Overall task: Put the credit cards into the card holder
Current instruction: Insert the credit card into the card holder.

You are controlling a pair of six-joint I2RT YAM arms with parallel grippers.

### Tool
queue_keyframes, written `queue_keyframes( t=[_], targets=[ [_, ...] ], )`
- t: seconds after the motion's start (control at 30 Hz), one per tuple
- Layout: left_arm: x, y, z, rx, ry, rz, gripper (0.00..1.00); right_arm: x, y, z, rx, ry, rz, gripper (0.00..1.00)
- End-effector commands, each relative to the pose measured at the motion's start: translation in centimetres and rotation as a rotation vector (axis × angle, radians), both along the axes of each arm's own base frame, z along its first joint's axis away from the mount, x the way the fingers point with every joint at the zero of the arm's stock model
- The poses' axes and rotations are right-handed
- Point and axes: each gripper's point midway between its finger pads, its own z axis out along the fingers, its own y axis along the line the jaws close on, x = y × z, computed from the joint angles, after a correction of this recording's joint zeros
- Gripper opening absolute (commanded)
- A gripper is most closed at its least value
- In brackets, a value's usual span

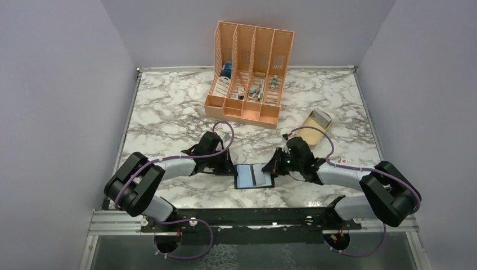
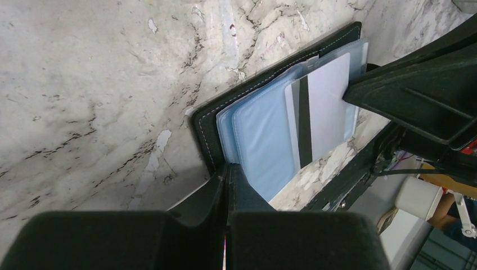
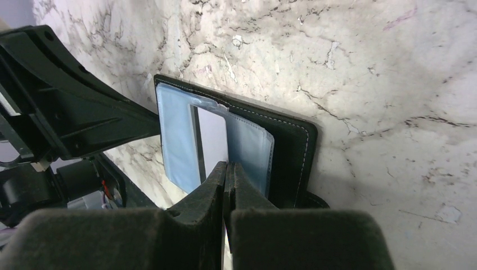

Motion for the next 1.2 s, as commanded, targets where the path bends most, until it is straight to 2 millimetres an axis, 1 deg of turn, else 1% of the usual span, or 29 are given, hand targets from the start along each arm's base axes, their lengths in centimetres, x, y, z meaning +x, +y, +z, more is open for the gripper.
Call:
queue_keyframes(
  t=[0.0, 0.27, 0.47, 0.7, 0.73, 0.77, 0.87, 0.93, 1.0, 1.03, 1.07, 1.17],
  targets=[
    [-1.2, 0.5, -0.6, 0.021, 0.029, 0.004, 0.00, 0.8, -0.3, 0.6, 0.005, -0.049, -0.057, 0.01],
    [-1.5, -0.2, 0.4, -0.029, 0.033, 0.023, 0.00, -0.1, 0.5, 0.0, 0.020, -0.018, -0.039, 0.01],
    [-1.6, -0.3, 0.0, -0.024, 0.040, 0.021, 0.00, -0.6, 1.0, -0.3, 0.016, -0.010, -0.015, 0.01],
    [-1.6, -0.4, 0.1, -0.028, 0.036, 0.019, 0.00, -1.2, 1.6, -0.3, 0.012, -0.005, 0.007, 0.01],
    [-1.6, -0.5, 0.1, -0.029, 0.035, 0.018, 0.00, -1.2, 1.8, -0.3, 0.014, -0.006, 0.012, 0.02],
    [-1.6, -0.5, 0.1, -0.030, 0.033, 0.018, 0.00, -1.2, 1.9, -0.2, 0.014, -0.004, 0.017, 0.05],
    [-1.5, -0.6, 0.3, -0.033, 0.032, 0.016, 0.00, -1.0, 2.1, 0.2, -0.010, -0.007, 0.036, 0.19],
    [-1.5, -0.7, 0.5, -0.034, 0.029, 0.012, 0.00, -0.7, 1.7, 0.5, -0.062, -0.012, 0.038, 0.28],
    [-1.4, -0.7, 0.6, -0.035, 0.028, 0.011, 0.00, -0.5, 1.5, 1.1, -0.096, -0.020, 0.056, 0.42],
    [-1.4, -0.7, 0.7, -0.037, 0.025, 0.010, 0.00, -0.5, 1.4, 1.1, -0.112, -0.016, 0.064, 0.46],
    [-1.4, -0.8, 0.8, -0.039, 0.022, 0.008, 0.00, -0.7, 1.3, 1.2, -0.118, -0.012, 0.071, 0.49],
    [-1.3, -0.8, 1.1, -0.042, 0.018, 0.009, 0.00, -1.5, 1.3, 1.1, -0.102, 0.008, 0.093, 0.50]
  ],
)
